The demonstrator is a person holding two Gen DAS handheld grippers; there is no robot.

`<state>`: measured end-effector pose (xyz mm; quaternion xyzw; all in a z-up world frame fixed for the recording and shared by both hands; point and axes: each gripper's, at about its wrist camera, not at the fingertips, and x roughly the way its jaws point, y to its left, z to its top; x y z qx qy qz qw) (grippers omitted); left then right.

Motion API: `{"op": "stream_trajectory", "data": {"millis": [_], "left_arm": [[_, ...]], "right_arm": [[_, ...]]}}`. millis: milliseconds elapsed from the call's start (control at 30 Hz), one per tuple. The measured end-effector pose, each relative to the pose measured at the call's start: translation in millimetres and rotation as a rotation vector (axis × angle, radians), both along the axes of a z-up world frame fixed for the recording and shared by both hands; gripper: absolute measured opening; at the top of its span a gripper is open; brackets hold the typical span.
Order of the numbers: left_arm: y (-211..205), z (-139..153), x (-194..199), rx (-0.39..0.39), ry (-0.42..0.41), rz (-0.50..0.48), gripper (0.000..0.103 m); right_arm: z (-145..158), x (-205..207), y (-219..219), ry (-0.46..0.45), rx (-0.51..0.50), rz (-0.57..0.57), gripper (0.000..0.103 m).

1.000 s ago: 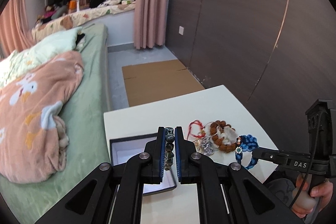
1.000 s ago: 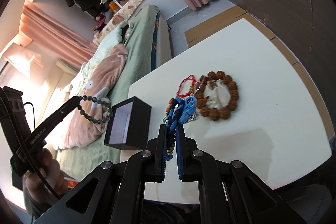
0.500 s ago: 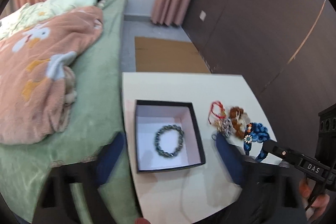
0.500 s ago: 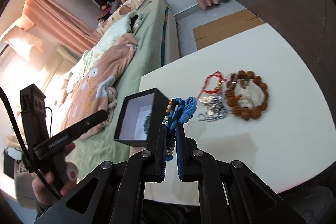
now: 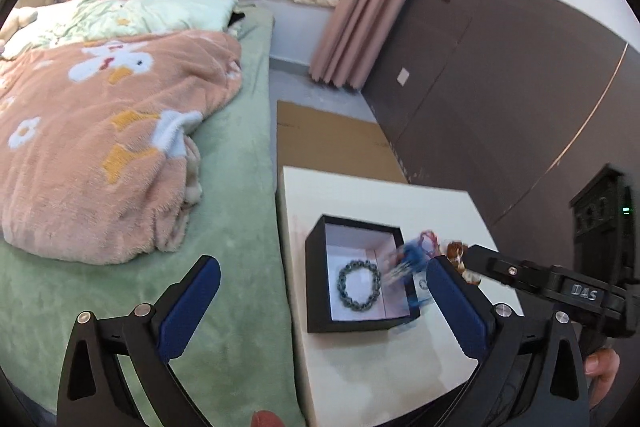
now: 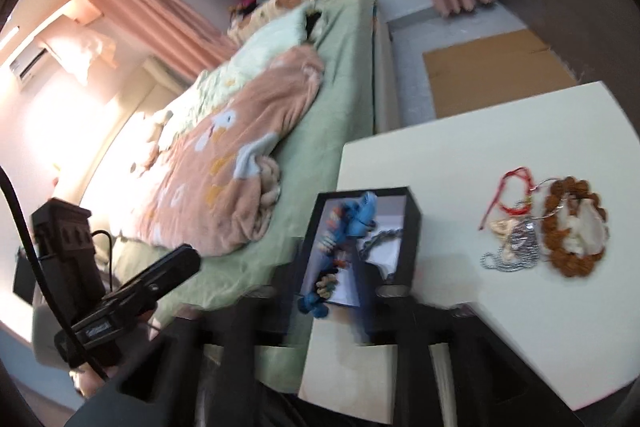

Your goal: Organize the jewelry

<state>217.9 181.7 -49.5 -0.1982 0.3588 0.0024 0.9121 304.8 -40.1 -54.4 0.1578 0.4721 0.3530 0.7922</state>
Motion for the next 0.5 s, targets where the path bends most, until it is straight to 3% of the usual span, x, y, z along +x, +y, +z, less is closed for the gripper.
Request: {"op": "stream_trajectory", "data": {"millis": [33, 200, 500], "left_arm": [[1, 1, -2, -0.012, -0.016, -0.001, 0.103], [-6, 3, 0, -0.020, -0.029, -0.016, 0.103], [-51, 1, 26, 0.003, -0.003, -0.100, 0.103]], "right_arm": [[1, -1, -2, -0.010, 0.014, -0.014, 0.078], [1, -2, -24, -0.021, 0.012, -0.049, 0.078], [-17, 0, -119, 0.033, -0.015, -0.252, 0.078]]}}
